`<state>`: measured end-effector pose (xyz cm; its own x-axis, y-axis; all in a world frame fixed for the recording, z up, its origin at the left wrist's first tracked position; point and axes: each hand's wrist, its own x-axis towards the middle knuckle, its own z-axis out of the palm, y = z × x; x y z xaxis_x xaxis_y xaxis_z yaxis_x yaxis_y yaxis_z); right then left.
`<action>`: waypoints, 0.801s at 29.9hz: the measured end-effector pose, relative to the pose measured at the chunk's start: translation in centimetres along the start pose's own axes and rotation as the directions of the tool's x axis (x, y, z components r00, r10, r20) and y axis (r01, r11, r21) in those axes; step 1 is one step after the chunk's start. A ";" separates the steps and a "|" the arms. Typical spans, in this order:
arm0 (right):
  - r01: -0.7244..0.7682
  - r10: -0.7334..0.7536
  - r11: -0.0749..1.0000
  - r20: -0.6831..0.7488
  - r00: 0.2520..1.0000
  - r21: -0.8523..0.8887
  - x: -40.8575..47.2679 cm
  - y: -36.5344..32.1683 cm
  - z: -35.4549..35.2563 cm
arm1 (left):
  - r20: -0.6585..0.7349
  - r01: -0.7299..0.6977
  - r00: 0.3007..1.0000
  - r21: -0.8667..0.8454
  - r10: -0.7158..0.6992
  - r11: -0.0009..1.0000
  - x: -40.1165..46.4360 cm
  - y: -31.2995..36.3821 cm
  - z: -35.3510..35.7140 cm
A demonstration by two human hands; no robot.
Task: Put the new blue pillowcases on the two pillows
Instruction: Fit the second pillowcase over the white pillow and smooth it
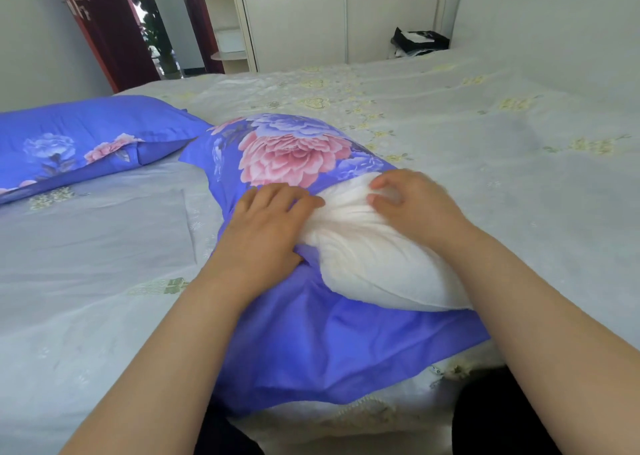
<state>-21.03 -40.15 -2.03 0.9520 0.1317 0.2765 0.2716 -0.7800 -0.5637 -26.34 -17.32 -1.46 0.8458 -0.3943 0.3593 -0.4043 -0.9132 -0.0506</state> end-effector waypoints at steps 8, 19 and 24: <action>-0.548 0.551 0.819 0.495 0.671 -0.168 -0.4 5.4 -4.0 | -0.009 -0.373 0.926 0.111 0.376 0.921 -1.0 8.3 4.0; -0.492 0.267 0.331 0.420 0.867 0.805 -1.1 4.7 -4.7 | -0.234 -0.008 0.972 -0.105 -0.017 0.994 1.2 8.0 3.8; 0.104 0.427 0.471 -0.330 0.842 0.876 0.0 3.6 -1.7 | -0.105 0.369 0.857 -0.558 -0.505 0.743 3.2 4.0 1.6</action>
<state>-20.28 -43.95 -2.72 0.8706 -0.4245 0.2488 0.3511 0.1818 -0.9185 -24.65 -22.44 -2.00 0.8925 0.1335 0.4309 -0.1822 -0.7671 0.6151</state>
